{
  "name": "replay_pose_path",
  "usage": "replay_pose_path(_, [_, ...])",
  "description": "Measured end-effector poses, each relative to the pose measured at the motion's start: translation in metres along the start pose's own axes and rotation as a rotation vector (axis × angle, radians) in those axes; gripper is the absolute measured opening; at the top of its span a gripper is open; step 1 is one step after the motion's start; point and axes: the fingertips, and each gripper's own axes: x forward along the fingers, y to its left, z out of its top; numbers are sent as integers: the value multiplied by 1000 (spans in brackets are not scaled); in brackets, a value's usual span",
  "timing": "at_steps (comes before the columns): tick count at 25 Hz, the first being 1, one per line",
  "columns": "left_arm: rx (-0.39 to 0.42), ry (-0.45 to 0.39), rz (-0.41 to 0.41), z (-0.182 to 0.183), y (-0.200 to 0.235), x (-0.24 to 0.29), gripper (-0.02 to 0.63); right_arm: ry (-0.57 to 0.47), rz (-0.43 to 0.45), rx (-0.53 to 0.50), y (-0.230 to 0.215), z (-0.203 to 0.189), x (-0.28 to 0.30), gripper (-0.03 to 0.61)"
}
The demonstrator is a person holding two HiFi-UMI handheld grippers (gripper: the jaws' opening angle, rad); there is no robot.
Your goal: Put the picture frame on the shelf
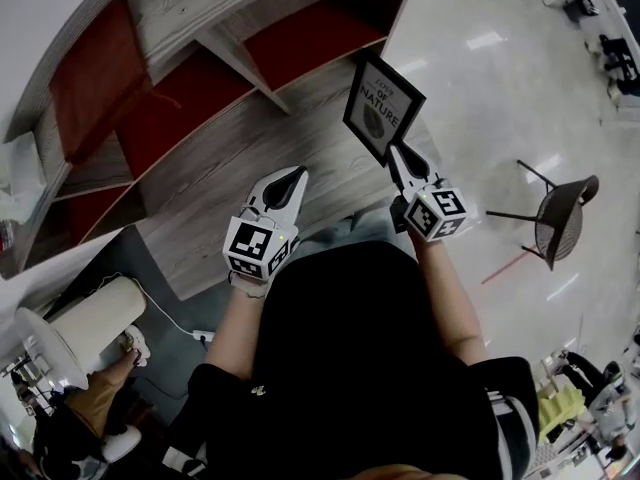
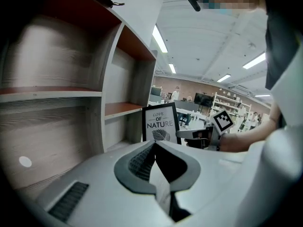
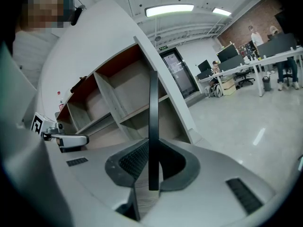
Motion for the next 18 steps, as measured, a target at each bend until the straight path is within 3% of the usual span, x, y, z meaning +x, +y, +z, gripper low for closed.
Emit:
replay_pose_path(9, [-1,59,-29,-24,-4,1,9,-22,-61,10,-31,-31,22,52])
replay_pose_path(18, [-21,82,9,-39,-3,-5,9,-27,-62,-15,-53,-40,69,52])
